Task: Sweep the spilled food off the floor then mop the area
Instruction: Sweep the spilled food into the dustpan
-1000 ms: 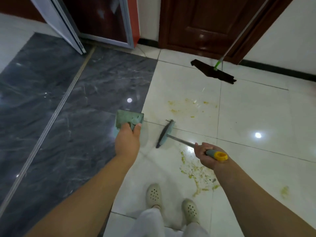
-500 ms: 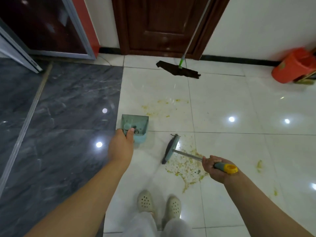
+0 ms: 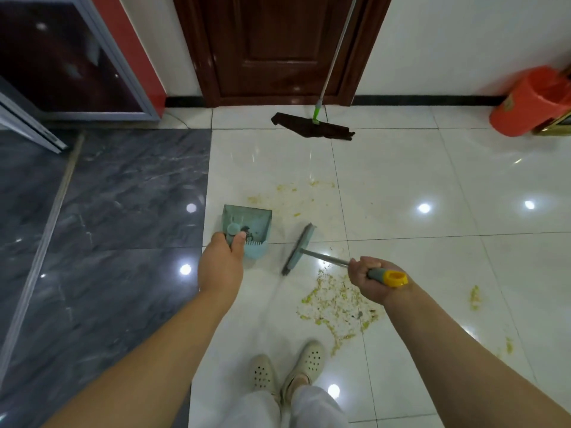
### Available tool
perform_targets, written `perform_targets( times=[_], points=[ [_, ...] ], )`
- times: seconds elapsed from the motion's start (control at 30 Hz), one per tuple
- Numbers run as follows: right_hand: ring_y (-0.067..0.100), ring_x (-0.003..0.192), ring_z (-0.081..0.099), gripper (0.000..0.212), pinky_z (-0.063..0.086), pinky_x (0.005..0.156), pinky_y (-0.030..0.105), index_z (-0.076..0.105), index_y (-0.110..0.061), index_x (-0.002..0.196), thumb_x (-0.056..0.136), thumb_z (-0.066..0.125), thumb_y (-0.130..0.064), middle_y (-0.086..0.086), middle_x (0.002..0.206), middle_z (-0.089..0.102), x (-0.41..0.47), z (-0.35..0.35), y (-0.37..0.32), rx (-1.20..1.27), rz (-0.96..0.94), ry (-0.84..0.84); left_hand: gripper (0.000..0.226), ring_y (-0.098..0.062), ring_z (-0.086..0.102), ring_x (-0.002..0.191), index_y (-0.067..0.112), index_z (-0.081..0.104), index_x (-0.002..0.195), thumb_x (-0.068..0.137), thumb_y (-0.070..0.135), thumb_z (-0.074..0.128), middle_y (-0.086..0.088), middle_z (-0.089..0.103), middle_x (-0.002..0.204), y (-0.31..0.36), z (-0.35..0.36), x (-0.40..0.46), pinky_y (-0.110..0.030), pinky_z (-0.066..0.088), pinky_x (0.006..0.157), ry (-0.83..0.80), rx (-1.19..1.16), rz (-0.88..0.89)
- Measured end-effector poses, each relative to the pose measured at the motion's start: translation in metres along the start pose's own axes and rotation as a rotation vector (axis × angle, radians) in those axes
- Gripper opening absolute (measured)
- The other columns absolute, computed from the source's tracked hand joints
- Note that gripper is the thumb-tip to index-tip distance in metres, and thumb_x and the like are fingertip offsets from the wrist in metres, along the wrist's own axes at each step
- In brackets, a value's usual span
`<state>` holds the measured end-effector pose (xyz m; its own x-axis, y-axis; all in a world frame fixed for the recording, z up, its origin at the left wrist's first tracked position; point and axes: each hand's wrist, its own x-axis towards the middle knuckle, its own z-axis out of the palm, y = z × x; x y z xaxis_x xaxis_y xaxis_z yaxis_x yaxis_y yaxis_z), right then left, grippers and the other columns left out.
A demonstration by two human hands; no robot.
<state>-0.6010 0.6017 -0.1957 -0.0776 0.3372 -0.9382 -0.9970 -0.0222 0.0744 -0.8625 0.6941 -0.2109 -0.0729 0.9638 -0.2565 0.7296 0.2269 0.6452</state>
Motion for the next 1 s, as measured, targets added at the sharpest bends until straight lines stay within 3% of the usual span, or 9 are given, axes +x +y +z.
perform_targets(
  times=[0.1, 0.27, 0.47, 0.67, 0.83, 0.93, 1.0],
  points=[
    [0.014, 0.022, 0.039, 0.027, 0.037, 0.028, 0.016, 0.040, 0.000, 0.123, 0.101, 0.041, -0.015, 0.025, 0.047, 0.048, 0.019, 0.014, -0.014, 0.010, 0.025, -0.017, 0.044, -0.025, 0.057, 0.073, 0.006, 0.052, 0.085, 0.095, 0.047, 0.039, -0.006, 0.061, 0.081, 0.011, 0.009, 0.006, -0.025, 0.033, 0.050, 0.028, 0.019, 0.008],
    [0.016, 0.021, 0.039, 0.041, 0.037, 0.026, 0.017, 0.037, -0.002, 0.139, 0.100, 0.044, -0.013, 0.024, 0.084, 0.047, 0.026, 0.006, -0.056, 0.165, -0.001, 0.010, 0.044, -0.026, 0.058, 0.075, 0.006, 0.052, 0.087, 0.096, 0.046, 0.038, -0.007, 0.060, 0.082, 0.038, 0.034, 0.008, -0.031, 0.038, 0.056, 0.004, 0.057, 0.043],
    [0.017, 0.021, 0.039, 0.042, 0.037, 0.026, 0.017, 0.037, -0.002, 0.136, 0.097, 0.048, -0.011, 0.024, 0.089, 0.047, 0.003, -0.037, -0.103, 0.293, -0.001, 0.048, 0.042, -0.033, 0.058, 0.078, 0.004, 0.050, 0.090, 0.097, 0.044, 0.039, -0.012, 0.059, 0.085, 0.089, 0.067, 0.007, -0.036, 0.044, 0.063, -0.027, 0.094, 0.067],
    [0.016, 0.019, 0.038, 0.020, 0.037, 0.027, 0.016, 0.040, 0.003, 0.113, 0.100, 0.043, -0.012, 0.019, 0.082, 0.043, -0.026, -0.056, -0.132, 0.259, -0.047, -0.004, 0.043, -0.037, 0.059, 0.085, 0.001, 0.052, 0.094, 0.097, 0.041, 0.039, -0.020, 0.062, 0.093, 0.130, 0.094, 0.007, -0.037, 0.043, 0.066, -0.031, 0.107, 0.099],
    [0.015, 0.021, 0.038, 0.022, 0.038, 0.031, 0.013, 0.043, 0.006, 0.093, 0.101, 0.040, -0.014, 0.021, 0.053, 0.046, -0.047, -0.044, -0.156, 0.198, -0.051, -0.067, 0.046, -0.037, 0.059, 0.085, -0.002, 0.052, 0.097, 0.097, 0.042, 0.039, -0.022, 0.062, 0.094, 0.156, 0.113, 0.014, -0.038, 0.043, 0.066, -0.062, 0.106, 0.141],
    [0.014, 0.023, 0.039, 0.018, 0.037, 0.031, 0.011, 0.043, 0.004, 0.092, 0.100, 0.037, -0.011, 0.006, 0.070, 0.040, -0.047, -0.027, -0.174, 0.169, -0.078, -0.113, 0.044, -0.034, 0.057, 0.080, 0.000, 0.050, 0.093, 0.097, 0.042, 0.038, -0.021, 0.061, 0.091, 0.172, 0.124, 0.028, -0.033, 0.038, 0.061, -0.088, 0.098, 0.180],
    [0.012, 0.025, 0.039, 0.020, 0.036, 0.031, 0.011, 0.044, 0.004, 0.091, 0.101, 0.036, -0.012, 0.001, 0.071, 0.035, -0.040, -0.010, -0.187, 0.123, -0.095, -0.130, 0.044, -0.034, 0.057, 0.080, -0.001, 0.051, 0.093, 0.097, 0.041, 0.039, -0.022, 0.061, 0.090, 0.188, 0.132, 0.044, -0.033, 0.037, 0.060, -0.112, 0.100, 0.202]
  ],
)
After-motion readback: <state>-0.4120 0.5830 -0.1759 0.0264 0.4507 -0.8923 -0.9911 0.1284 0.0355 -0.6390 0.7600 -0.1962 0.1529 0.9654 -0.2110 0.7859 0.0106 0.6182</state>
